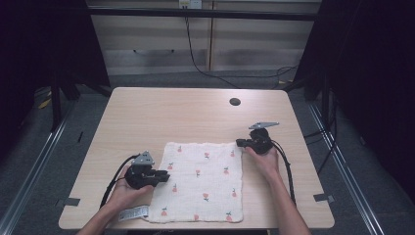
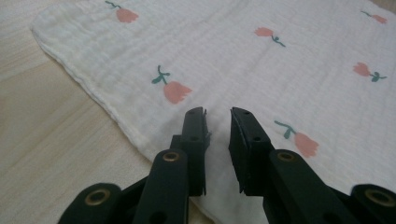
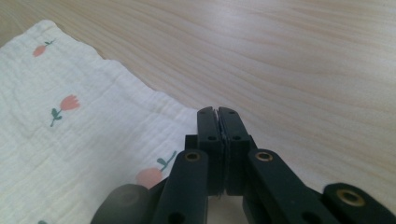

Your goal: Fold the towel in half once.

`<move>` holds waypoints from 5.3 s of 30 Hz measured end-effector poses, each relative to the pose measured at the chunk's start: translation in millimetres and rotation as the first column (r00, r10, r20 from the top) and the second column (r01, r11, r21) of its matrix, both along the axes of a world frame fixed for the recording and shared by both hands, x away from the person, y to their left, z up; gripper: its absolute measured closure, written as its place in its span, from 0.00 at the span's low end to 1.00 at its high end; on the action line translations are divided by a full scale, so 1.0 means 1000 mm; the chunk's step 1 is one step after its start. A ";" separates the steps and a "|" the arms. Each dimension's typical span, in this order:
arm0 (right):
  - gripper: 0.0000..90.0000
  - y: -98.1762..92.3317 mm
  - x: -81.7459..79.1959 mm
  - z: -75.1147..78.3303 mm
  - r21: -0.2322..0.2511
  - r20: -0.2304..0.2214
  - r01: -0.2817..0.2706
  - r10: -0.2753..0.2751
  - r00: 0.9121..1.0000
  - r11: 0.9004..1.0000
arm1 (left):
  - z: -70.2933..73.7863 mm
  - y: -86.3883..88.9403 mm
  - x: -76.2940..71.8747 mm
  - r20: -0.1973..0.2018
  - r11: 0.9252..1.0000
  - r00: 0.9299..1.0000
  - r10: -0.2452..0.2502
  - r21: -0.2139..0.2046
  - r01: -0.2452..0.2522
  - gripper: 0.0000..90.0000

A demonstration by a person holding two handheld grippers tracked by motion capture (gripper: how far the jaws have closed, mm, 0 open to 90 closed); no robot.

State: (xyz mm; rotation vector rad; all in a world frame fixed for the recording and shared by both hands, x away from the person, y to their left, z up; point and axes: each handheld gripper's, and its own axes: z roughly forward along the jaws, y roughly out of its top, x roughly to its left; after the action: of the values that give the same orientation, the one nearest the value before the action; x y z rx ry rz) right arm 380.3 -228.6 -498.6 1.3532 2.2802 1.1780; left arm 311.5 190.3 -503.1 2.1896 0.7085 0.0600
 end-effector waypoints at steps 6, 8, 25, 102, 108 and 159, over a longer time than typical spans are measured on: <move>0.99 0.001 -0.006 0.004 0.013 0.003 -0.009 0.009 1.000 1.000 | 0.008 -0.001 0.002 0.024 0.999 1.000 0.019 0.029 -0.019 0.76; 0.99 0.002 -0.007 0.006 -0.001 0.003 -0.022 0.022 1.000 1.000 | 0.017 0.001 0.008 0.033 0.999 0.999 0.043 0.003 -0.043 0.75; 0.99 0.000 -0.010 0.010 0.044 0.021 -0.041 0.040 0.999 0.998 | 0.041 0.006 0.099 0.033 0.971 0.972 0.231 -0.077 -0.228 0.72; 0.99 -0.004 -0.031 0.070 0.140 0.199 -0.057 0.028 0.980 0.988 | 0.073 0.016 0.082 0.124 0.954 0.971 0.202 -0.248 -0.167 0.97; 0.99 -0.010 -0.024 0.080 0.166 0.220 -0.041 0.004 0.976 0.985 | 0.082 0.008 0.079 0.155 0.958 0.968 0.197 -0.239 -0.156 0.97; 0.99 -0.014 -0.128 0.054 0.082 0.147 -0.135 0.122 0.982 0.988 | 0.055 0.025 -0.008 0.160 0.996 0.983 0.086 -0.047 -0.080 0.99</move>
State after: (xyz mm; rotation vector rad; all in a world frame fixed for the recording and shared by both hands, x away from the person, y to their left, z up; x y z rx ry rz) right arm 252.4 -242.8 -444.2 1.1263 2.2659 1.3883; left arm 303.2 215.0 -448.3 2.0888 0.7020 0.2619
